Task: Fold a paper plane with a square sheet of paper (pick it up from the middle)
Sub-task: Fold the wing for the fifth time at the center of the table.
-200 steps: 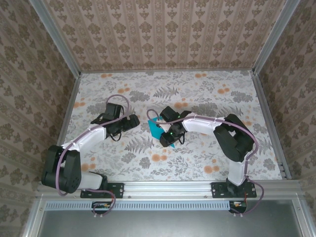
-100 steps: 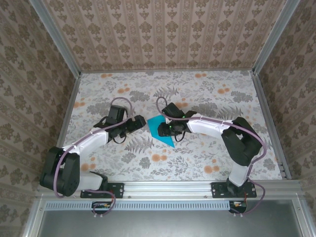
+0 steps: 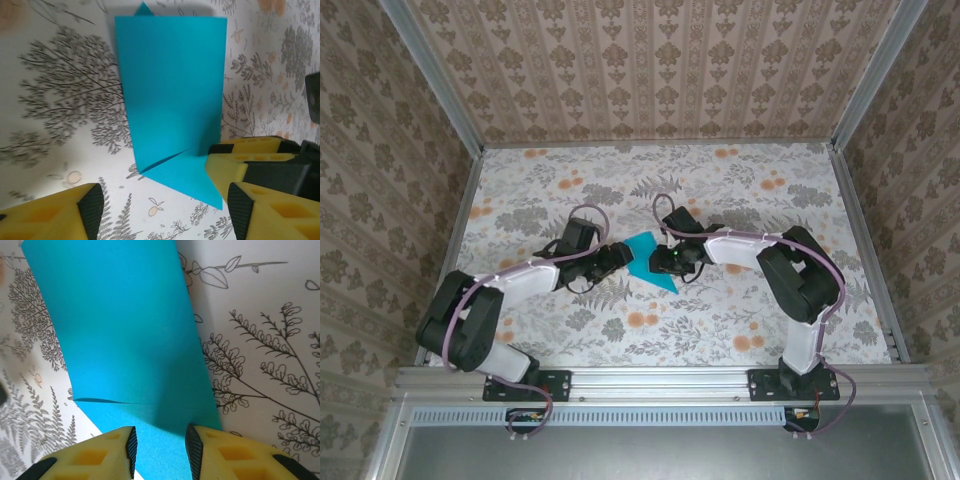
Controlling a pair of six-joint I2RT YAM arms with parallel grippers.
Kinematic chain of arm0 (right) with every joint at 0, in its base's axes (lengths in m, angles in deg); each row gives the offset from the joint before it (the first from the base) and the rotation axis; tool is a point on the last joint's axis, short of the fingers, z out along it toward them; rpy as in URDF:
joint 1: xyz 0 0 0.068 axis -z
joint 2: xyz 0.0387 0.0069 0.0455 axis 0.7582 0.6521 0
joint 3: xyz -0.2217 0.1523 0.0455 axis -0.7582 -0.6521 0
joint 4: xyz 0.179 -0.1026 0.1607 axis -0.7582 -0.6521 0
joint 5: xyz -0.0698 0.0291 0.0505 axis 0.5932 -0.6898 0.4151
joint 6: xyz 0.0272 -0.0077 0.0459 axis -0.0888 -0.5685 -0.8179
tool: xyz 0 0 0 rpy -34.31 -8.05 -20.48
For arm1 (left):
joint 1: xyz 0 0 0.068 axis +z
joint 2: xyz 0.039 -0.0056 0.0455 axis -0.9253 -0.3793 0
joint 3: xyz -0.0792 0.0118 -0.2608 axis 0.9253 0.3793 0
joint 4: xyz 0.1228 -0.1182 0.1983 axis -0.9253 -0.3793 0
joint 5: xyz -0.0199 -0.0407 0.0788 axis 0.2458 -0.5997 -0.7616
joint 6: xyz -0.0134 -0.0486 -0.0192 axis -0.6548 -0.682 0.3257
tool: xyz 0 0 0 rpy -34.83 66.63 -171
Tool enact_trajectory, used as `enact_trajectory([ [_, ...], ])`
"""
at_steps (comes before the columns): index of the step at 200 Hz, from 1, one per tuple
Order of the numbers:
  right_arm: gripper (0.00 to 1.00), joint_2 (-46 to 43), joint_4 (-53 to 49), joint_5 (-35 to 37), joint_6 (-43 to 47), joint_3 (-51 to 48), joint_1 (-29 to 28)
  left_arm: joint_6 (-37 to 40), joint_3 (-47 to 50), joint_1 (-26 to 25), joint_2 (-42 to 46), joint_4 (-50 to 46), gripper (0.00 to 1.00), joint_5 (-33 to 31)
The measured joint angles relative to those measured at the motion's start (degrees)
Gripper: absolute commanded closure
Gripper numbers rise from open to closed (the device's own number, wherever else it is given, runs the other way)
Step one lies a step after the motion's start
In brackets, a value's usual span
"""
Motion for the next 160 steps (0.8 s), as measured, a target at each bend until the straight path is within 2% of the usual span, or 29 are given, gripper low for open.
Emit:
enact_trajectory([
  [47,0.63,-0.28,7.72,-9.53,-1.84,-4.59,4.26,-4.81,0.37,-1.84,-5.68,5.99,0.52,1.97],
  [75,0.63,-0.31,10.16,-12.61,-2.47,-5.99,5.84,-6.60,1.09,-1.90,-6.58,8.07,0.59,2.14],
  [143,0.65,-0.26,13.75,-16.48,-4.00,-8.02,7.85,-7.54,0.94,-1.77,-9.01,10.43,0.63,3.08],
  [160,0.65,-0.20,14.25,-17.05,-4.39,-8.22,8.04,-7.80,0.55,-1.77,-9.66,10.97,0.67,3.45],
])
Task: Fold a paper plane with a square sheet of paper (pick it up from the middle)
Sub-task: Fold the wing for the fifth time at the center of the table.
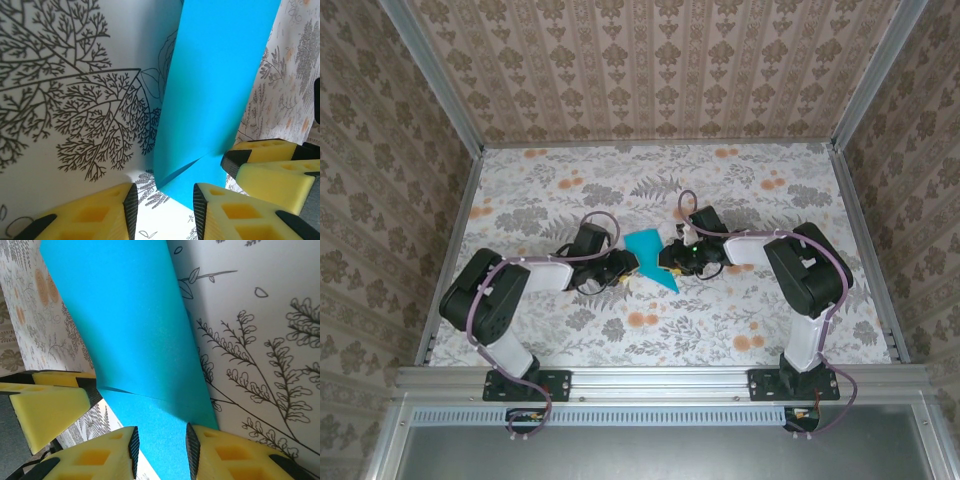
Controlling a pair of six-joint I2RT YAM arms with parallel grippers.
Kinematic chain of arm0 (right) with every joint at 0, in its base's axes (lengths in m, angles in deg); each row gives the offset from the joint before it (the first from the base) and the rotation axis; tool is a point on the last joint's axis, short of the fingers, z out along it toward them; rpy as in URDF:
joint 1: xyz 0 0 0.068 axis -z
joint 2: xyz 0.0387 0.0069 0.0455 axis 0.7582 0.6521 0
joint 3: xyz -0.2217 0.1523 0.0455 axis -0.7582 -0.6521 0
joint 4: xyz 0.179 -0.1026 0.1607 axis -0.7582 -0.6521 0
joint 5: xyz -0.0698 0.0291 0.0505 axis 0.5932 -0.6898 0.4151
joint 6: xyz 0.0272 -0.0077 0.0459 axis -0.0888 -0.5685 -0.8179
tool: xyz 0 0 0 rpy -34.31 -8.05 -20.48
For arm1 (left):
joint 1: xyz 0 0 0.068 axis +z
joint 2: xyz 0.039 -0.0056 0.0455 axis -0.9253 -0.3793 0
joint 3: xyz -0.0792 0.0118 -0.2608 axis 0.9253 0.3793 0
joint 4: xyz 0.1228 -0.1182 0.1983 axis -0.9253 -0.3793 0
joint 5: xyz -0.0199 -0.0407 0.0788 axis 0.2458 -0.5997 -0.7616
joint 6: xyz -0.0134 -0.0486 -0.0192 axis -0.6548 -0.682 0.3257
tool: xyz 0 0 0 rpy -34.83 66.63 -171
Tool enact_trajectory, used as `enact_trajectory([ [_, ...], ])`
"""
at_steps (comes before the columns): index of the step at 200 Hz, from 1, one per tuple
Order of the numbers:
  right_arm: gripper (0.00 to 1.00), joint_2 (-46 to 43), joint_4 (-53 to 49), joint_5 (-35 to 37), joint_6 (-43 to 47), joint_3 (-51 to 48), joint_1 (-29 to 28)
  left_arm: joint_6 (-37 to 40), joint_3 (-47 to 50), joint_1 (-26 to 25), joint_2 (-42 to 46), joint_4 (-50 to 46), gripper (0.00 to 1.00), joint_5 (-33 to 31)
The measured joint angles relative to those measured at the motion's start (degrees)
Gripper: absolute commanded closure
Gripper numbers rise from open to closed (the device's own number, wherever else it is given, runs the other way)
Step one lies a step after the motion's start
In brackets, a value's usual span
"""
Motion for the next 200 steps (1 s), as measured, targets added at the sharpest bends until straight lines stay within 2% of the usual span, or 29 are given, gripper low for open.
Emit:
enact_trajectory([
  [77,0.65,0.11,0.57,-0.70,-0.37,-0.24,0.24,-0.74,-1.33,0.09,-3.58,3.91,0.78,2.34],
  [125,0.61,0.11,1.33,-1.88,0.66,-0.55,0.48,-0.74,-1.73,0.11,-3.80,6.29,0.81,3.54],
  [167,0.49,-0.59,1.36,-2.84,5.46,-0.61,0.37,-0.79,-1.97,0.09,-3.82,7.19,0.91,3.96],
  [200,0.43,-4.20,-0.57,2.73,11.93,-0.96,-0.94,-0.85,-2.29,0.09,-3.82,6.88,0.95,4.24],
])
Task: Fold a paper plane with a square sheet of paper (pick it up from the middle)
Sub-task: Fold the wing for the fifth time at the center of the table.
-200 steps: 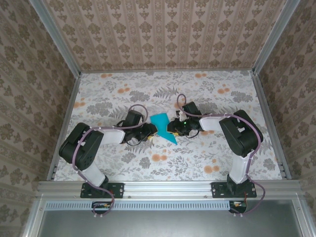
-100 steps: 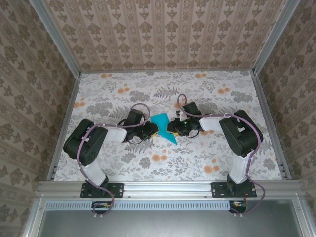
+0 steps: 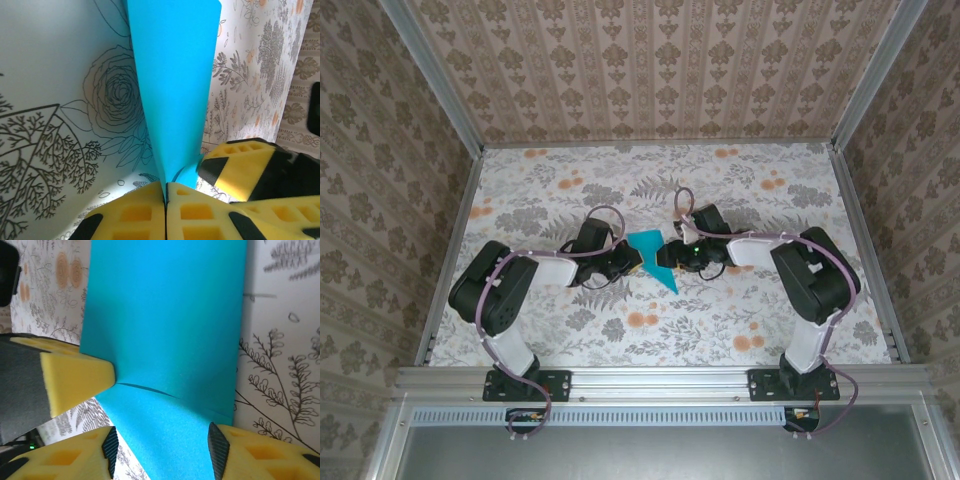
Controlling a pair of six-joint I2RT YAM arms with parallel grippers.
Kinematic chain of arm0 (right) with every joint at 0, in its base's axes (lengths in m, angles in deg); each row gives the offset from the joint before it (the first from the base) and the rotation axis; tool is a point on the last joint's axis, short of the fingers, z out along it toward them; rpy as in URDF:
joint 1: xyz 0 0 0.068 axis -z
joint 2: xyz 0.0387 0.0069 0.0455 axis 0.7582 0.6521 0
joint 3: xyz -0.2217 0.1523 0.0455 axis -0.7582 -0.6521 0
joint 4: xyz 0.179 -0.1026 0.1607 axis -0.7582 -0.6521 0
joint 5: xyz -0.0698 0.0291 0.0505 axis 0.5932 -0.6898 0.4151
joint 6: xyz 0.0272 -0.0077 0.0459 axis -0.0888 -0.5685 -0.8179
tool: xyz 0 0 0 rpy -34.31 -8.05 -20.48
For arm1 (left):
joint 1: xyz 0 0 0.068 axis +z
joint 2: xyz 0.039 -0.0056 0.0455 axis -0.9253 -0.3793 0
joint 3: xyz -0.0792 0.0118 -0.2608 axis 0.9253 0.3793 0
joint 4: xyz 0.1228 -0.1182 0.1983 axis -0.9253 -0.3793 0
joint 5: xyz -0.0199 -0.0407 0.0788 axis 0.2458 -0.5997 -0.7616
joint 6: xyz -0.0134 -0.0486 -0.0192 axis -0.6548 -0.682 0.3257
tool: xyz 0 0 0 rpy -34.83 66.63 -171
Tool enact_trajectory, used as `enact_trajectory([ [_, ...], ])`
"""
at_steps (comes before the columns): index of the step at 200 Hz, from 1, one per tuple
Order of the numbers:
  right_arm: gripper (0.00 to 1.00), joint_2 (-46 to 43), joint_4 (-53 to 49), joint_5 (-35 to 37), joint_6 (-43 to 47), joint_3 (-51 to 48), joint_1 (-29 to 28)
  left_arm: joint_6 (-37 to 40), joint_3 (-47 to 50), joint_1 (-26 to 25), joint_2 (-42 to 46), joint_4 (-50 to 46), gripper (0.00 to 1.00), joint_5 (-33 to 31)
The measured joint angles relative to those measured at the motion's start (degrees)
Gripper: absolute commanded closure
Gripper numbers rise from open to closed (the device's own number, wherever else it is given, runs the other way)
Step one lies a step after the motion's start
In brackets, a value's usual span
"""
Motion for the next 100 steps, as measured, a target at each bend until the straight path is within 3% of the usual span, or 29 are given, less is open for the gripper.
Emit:
enact_trajectory([
  [53,0.42,-11.58,0.61,20.11,11.47,-6.38,-10.23,-0.79,-1.62,0.00,0.02,-2.27,0.95,-0.02],
  [100,0.39,-11.67,3.10,35.32,19.91,-8.81,-18.21,-1.68,-1.81,0.00,0.02,-2.91,0.95,-0.02],
])
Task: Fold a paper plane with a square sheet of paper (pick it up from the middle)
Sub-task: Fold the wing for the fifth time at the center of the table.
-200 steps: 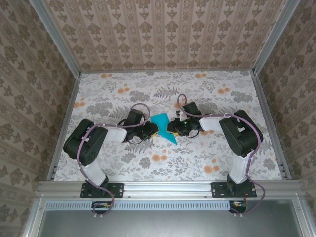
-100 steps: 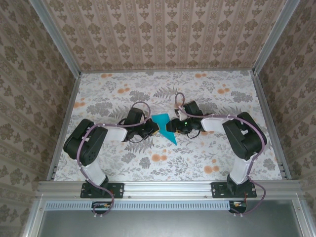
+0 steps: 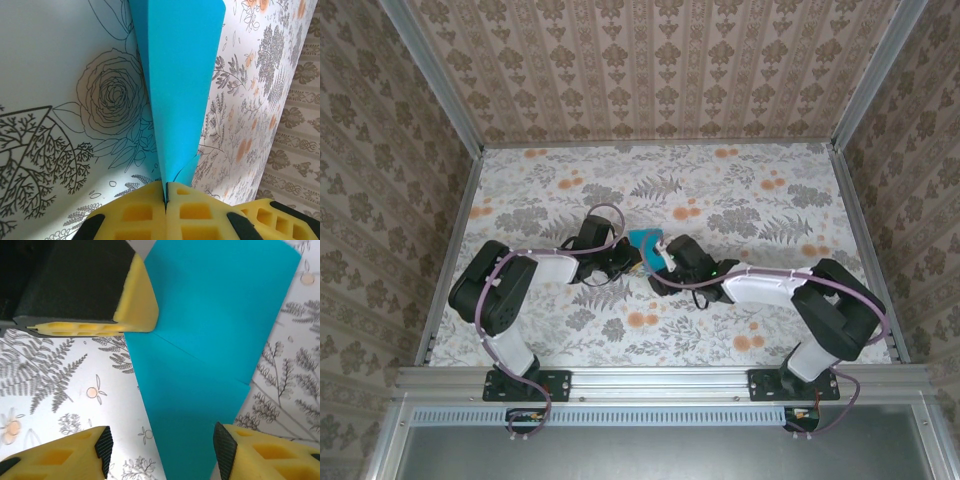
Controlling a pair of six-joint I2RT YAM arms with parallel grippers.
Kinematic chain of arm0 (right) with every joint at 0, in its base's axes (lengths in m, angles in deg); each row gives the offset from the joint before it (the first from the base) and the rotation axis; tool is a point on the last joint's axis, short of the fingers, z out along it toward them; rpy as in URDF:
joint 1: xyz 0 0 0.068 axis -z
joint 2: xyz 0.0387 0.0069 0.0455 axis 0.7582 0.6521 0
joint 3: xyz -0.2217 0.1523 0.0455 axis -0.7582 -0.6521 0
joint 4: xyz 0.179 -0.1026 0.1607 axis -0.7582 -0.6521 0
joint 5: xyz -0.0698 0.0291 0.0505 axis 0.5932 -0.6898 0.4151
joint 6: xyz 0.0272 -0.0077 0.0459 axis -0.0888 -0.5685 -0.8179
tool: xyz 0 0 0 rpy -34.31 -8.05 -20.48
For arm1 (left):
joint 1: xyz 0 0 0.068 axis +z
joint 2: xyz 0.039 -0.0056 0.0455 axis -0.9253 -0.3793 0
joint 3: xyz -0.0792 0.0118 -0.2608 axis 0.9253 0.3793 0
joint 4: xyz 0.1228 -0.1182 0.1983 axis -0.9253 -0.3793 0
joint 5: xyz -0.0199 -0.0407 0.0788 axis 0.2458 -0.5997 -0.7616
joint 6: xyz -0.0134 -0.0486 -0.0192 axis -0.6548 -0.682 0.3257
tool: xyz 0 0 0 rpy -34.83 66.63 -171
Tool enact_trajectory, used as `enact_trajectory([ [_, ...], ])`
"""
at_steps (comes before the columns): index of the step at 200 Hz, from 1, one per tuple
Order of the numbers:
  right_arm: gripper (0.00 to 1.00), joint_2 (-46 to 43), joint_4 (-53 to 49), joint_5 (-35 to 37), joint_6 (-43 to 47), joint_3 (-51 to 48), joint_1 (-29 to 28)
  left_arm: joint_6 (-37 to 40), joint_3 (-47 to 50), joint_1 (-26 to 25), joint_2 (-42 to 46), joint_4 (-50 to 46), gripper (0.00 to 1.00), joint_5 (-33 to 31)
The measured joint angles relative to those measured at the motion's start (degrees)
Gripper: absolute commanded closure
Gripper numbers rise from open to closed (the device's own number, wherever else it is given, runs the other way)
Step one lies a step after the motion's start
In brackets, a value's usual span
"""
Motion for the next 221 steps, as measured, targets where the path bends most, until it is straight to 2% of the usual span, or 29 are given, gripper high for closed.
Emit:
enact_trajectory([
  [34,0.39,5.95,1.53,7.63,3.78,1.90,-3.72,-0.63,-0.04,0.00,0.04,-0.61,0.95,0.00],
  [68,0.42,9.25,2.43,11.32,5.55,3.23,-4.90,-0.83,-0.07,0.00,0.37,-1.20,0.95,0.00],
  [143,0.67,11.45,6.54,16.15,8.33,4.04,-5.09,-1.03,-0.11,0.00,0.96,-1.70,0.95,-0.02],
  [191,0.85,11.45,7.52,16.15,8.48,4.00,-5.11,-1.22,-0.11,0.13,1.62,-2.43,0.85,0.00],
  [221,0.94,11.41,7.30,14.27,6.56,4.00,-3.78,-1.25,-0.11,1.42,3.65,-2.93,0.70,0.02],
])
